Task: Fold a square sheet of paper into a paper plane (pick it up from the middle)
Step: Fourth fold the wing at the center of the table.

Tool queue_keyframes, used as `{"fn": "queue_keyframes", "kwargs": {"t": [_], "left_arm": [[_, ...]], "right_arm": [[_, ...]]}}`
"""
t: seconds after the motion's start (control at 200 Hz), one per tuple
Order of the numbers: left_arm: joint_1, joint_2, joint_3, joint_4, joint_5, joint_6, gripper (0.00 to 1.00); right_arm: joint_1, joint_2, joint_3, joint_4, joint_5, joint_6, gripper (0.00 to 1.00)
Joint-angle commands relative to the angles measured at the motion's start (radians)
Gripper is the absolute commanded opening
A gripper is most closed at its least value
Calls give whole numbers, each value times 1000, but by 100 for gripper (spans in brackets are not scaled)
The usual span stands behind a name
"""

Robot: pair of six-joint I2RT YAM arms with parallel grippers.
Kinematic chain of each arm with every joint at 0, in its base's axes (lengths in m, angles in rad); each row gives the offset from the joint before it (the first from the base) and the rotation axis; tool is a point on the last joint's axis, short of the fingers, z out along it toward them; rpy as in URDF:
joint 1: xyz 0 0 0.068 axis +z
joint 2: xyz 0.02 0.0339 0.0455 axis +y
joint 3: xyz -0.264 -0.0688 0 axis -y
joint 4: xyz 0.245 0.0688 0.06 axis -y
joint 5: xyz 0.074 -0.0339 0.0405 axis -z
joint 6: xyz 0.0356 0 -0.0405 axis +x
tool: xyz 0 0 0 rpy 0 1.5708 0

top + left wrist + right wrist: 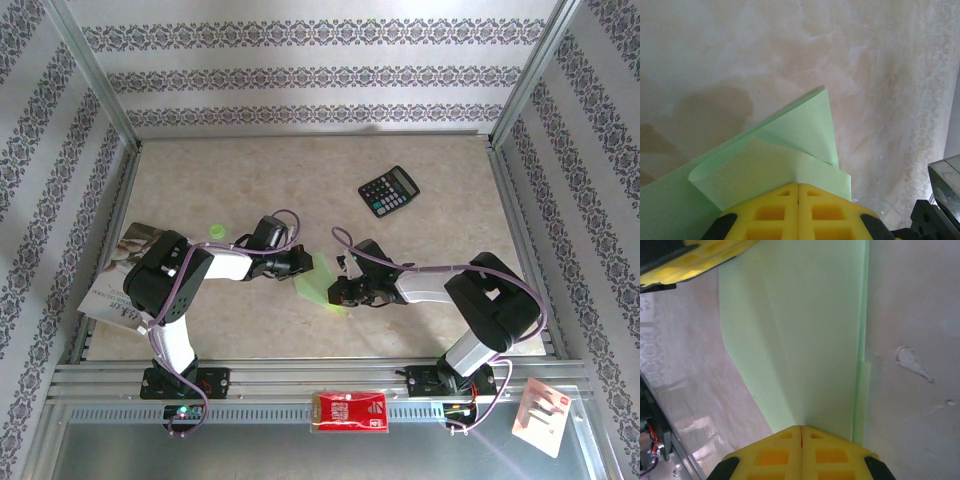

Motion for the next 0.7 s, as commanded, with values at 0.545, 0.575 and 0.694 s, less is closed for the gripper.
{"fn": "queue_keyframes", "kwargs": {"t": [0.545,0.575,0.694], "left_arm": [[-133,-111,0,-65,12,-84,10],[-136,-102,2,-59,14,-86,8],[-126,-73,22,-79,0,-59,5]], "right_arm": [[-10,18,-151,73,28,48,0],[-9,20,-150,74,28,48,0],[-10,25,-148,72,26,47,0]]}}
